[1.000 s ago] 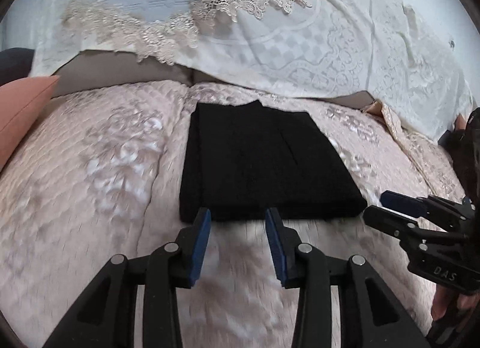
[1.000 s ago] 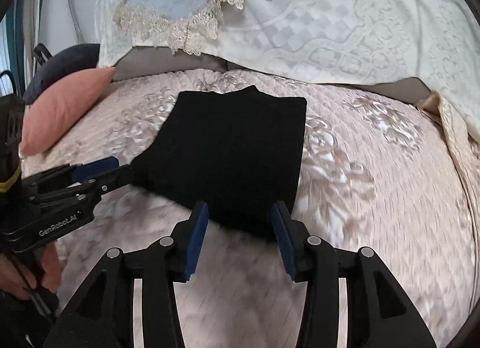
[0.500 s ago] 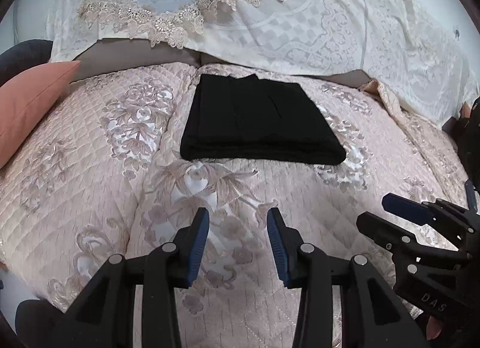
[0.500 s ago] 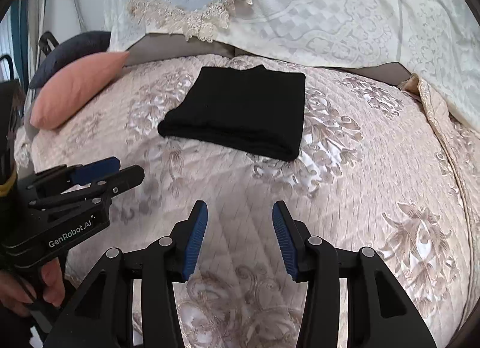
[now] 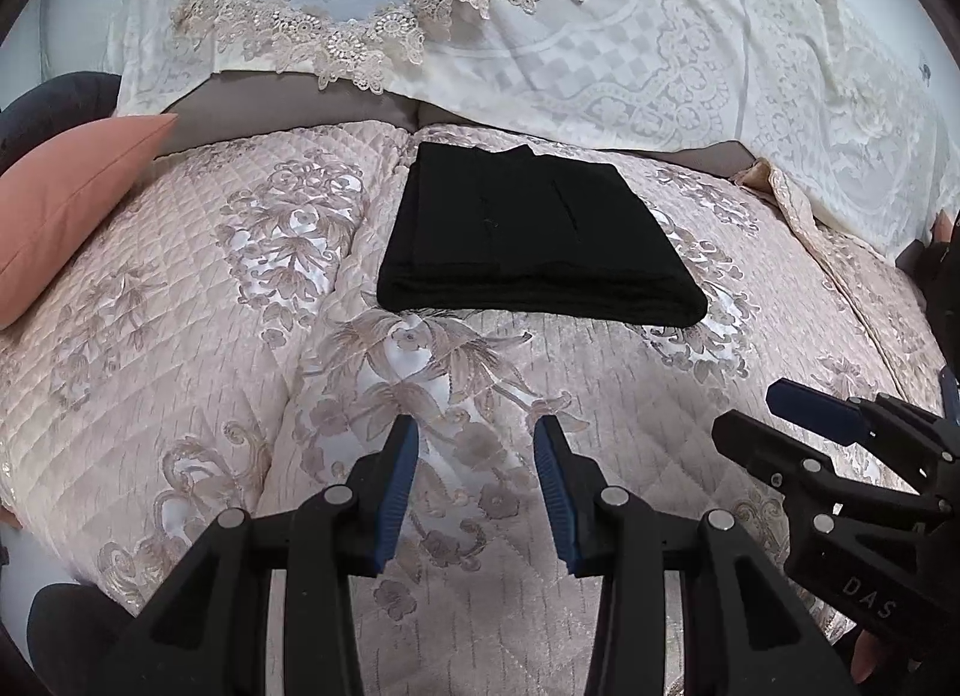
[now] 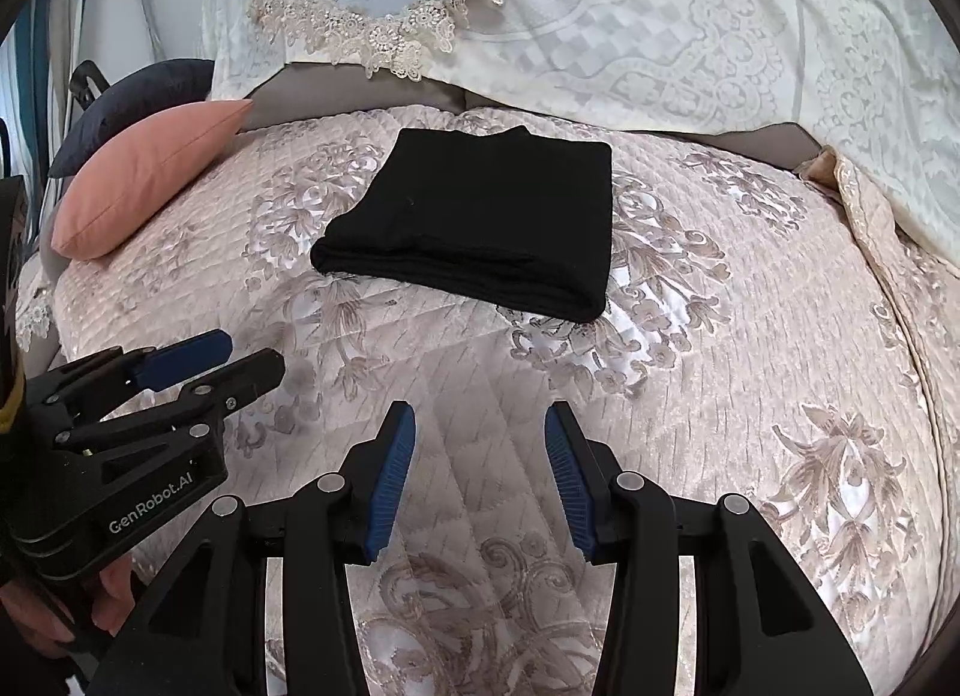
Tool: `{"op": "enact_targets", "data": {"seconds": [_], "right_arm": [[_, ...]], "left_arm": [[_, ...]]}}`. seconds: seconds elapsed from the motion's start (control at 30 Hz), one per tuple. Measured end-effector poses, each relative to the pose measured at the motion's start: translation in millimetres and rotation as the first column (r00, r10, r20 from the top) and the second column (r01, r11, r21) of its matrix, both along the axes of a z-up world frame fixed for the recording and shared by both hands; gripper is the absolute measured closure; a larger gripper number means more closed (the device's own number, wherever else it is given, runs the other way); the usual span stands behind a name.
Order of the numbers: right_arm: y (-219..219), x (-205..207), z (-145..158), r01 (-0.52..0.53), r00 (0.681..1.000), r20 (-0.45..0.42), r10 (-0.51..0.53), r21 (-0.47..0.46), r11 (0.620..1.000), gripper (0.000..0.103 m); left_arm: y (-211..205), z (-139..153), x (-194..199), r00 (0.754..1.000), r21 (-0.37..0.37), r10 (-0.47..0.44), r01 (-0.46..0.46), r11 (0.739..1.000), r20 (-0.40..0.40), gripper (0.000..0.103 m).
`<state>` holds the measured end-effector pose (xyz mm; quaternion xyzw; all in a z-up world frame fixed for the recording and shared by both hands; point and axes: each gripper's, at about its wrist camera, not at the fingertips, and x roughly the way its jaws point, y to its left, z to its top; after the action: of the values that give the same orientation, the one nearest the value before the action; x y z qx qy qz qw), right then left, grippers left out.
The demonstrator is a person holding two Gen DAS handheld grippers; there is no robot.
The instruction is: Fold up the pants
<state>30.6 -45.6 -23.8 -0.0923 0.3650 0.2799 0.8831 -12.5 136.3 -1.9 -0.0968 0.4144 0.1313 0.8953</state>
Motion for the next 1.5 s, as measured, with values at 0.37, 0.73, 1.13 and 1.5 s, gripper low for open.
{"op": "enact_targets", "data": {"seconds": [0.37,0.73,1.13,1.5], "right_arm": [[5,-5,4,-0.015,1.0,0.012,0.015,0.003,1.0,0.049],[6,-5,3,-0.017,1.0,0.005,0.017,-0.001,1.0,0.049],[9,-10,4,-0.036,0.999,0.005,0.036,-0.002,0.999,0.049],[10,-10,4,-0.037,0.999,0.004,0.037,-0.004,0.999,0.049]], "left_arm": [[-5,0,0,0.999,-0.014,-0.029,0.029,0.999,-0.022,0.061],[-5,1,1,0.999,0.0,-0.025,0.025,1.0,-0.035,0.061],[-9,6,0,0.999,0.018,-0.028,0.028,0.999,-0.028,0.061],[-11,8,0,0.999,0.033,-0.029,0.03,0.999,-0.026,0.061]]}}
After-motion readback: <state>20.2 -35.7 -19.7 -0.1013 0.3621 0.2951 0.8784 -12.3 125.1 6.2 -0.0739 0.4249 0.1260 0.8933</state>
